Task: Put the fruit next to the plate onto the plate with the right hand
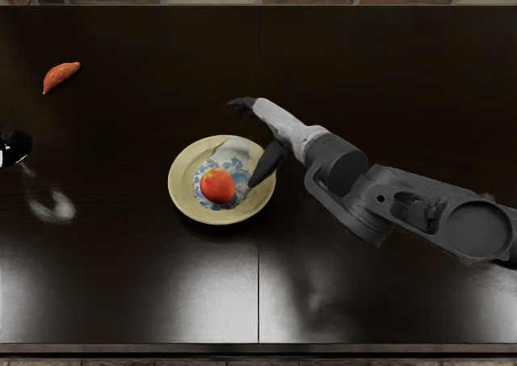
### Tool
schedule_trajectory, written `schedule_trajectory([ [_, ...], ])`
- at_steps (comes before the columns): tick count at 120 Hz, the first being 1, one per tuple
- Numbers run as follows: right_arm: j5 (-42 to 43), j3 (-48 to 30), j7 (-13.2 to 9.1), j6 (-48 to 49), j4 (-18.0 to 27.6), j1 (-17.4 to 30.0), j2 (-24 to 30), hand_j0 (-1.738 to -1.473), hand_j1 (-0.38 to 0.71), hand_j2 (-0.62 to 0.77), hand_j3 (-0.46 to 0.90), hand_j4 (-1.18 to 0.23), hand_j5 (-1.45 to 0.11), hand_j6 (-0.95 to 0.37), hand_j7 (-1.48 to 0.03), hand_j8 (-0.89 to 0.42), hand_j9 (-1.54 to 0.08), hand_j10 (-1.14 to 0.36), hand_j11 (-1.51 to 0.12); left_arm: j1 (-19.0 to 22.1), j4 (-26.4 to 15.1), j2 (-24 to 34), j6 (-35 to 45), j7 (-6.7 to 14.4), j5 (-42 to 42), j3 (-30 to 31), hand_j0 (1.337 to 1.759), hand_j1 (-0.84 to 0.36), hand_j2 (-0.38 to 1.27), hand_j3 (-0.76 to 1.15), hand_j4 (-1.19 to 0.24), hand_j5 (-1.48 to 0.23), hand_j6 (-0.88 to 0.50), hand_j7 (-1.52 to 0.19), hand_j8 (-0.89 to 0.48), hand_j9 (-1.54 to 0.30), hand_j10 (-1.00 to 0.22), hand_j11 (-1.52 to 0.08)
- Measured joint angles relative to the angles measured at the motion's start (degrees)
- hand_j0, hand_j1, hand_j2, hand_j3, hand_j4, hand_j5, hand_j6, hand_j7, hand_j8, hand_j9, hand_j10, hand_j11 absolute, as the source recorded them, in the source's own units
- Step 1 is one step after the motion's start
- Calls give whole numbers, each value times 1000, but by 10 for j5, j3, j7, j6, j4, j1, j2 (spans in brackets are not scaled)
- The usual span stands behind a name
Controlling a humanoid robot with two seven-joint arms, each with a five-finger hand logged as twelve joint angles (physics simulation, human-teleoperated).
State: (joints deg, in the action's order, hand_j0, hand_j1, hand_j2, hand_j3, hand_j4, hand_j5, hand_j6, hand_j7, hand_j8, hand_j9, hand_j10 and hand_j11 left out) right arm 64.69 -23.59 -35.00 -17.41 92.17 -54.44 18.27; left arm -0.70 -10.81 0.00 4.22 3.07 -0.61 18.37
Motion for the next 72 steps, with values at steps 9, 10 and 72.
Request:
schedule_trajectory([
  [9,-45,-28,0,25,5,-5,32,-1658,-211,15,0,-128,-166,-117,-166,-117,-165,-129,-165,0,0,0,0,0,0,0,1658,69,47,0,-234,-304,-234,-304,-234,-304,-234,-304],
  [10,-53,-32,0,28,5,-5,36,-1658,-215,14,0,-125,-161,-113,-161,-114,-160,-125,-160,0,0,0,0,0,0,0,1658,69,47,0,-234,-304,-234,-304,-234,-304,-234,-304],
  [72,-462,-111,131,496,-94,20,332,-1658,-299,-4,0,-44,-57,-44,-56,-44,-56,-44,-56,7,-2,0,0,0,-1,-1,1658,69,47,0,-233,-304,-233,-304,-233,-304,-233,-304],
])
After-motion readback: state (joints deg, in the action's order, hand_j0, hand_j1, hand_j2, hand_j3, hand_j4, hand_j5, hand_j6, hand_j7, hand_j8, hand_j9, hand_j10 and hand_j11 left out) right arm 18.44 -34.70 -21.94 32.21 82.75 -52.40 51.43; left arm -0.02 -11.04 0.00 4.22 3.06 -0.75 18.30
